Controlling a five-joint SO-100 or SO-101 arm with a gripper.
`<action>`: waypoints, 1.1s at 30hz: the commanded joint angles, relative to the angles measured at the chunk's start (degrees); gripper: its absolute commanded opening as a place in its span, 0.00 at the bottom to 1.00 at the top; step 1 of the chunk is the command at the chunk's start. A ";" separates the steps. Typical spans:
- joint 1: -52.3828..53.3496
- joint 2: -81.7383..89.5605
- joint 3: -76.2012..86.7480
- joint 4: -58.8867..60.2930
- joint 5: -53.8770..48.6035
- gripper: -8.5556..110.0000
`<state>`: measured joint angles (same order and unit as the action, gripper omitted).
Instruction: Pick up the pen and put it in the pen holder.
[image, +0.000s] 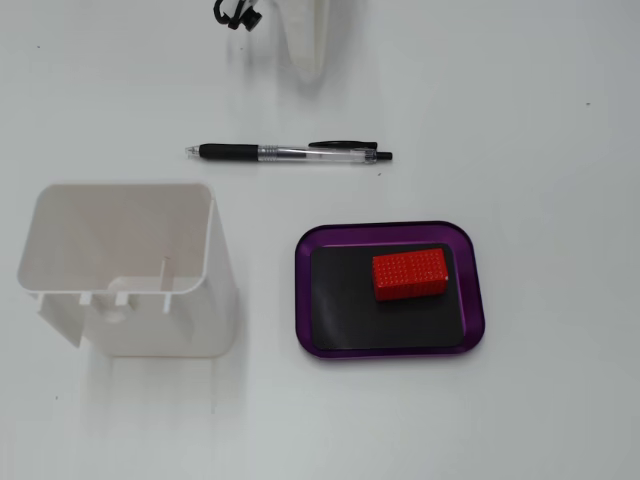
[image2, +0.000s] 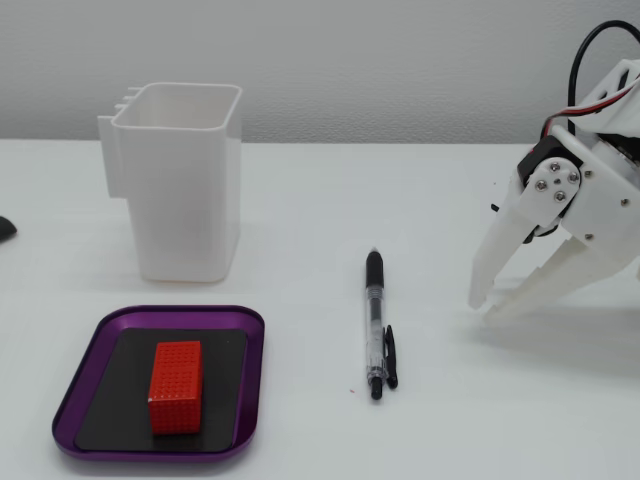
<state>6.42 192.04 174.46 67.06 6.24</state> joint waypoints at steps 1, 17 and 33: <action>11.16 -1.67 -6.06 -6.42 -16.44 0.08; 2.72 -54.40 -44.21 -3.25 -15.82 0.19; -3.16 -92.20 -55.99 -17.93 -11.95 0.26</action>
<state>3.43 101.87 120.15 52.38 -5.89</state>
